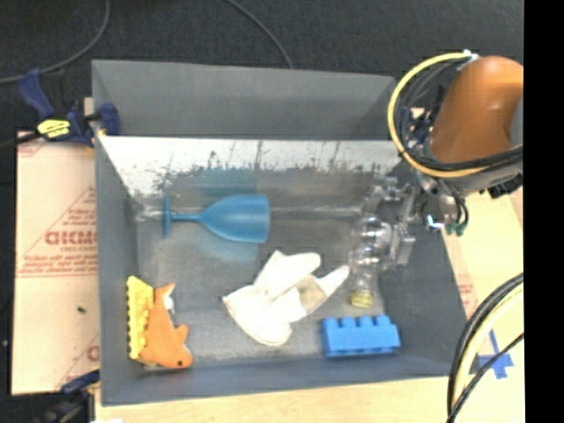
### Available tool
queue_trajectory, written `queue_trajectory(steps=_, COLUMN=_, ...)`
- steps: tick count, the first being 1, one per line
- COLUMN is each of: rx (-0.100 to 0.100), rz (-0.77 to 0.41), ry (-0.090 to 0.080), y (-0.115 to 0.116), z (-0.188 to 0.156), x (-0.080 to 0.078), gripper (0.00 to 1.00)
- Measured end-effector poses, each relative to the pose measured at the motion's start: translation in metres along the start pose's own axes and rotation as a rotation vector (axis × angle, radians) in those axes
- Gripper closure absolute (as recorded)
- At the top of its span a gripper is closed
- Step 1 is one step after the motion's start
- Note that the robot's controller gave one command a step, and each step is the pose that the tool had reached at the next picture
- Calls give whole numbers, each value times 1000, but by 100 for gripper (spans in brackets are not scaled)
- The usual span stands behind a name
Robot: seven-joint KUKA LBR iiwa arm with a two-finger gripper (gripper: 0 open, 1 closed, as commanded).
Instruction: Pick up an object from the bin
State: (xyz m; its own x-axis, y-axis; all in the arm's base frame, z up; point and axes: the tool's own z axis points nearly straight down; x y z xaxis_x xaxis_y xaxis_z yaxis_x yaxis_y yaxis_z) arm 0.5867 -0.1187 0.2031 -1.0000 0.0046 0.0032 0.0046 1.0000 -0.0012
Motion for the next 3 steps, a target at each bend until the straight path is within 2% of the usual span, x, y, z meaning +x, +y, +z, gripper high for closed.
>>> queue_trajectory(steps=1, rx=1, rz=-3, ry=-8, y=1, z=-5, x=-1, gripper=0)
queue_trajectory(steps=2, rx=-1, rz=92, ry=-8, y=25, z=61, x=7, gripper=0)
queue_trajectory(steps=3, rx=-2, rz=314, ry=-13, y=113, z=13, x=-29, gripper=0)
